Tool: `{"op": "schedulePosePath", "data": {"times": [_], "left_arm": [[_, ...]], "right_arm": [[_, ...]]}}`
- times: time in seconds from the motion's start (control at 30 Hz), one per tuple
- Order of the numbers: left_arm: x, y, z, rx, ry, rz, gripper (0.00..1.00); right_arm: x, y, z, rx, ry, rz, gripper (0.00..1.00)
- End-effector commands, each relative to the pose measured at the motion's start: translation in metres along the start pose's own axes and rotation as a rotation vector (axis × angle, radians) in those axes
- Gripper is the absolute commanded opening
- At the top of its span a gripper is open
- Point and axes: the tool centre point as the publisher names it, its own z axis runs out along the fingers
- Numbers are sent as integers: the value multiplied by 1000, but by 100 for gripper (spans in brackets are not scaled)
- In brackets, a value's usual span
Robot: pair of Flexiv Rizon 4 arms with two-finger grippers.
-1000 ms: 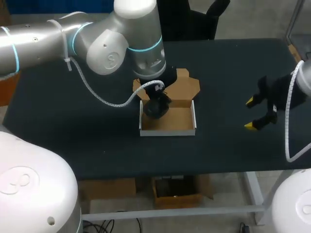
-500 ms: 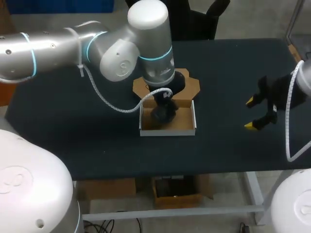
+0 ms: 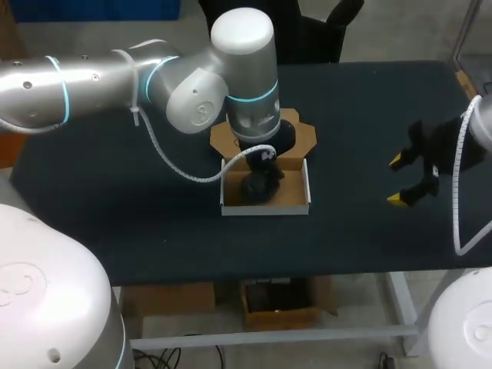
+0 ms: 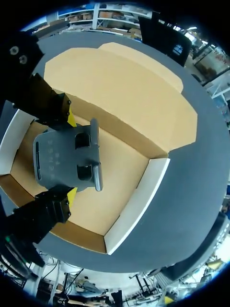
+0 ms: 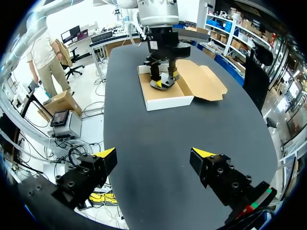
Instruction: Assemble the packaging by folding the flat box into shape, placing the metal phone stand inside, and closing the box properly
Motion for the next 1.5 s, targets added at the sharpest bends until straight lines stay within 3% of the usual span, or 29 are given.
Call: {"op": "schedulePosePath", "data": {"times": [0.03,0.3,0.5,0.73,1.1,1.5], "left_arm": [[1,-3,1,-10,-12,-3,100],[2,-3,-1,-16,-19,-26,100],[6,-3,-17,-14,-27,-122,100],[14,-5,-25,-39,-43,-310,100],[28,-7,-26,-17,24,-603,100],[28,-5,-28,-12,28,-612,100]], "right_arm": [[0,0,-1,-2,1,0,100],[0,0,-1,-2,1,0,100],[0,0,-1,-2,1,0,100],[0,0,-1,-2,1,0,100],[0,0,-1,-2,1,0,100],[0,0,-1,-2,1,0,100]]}}
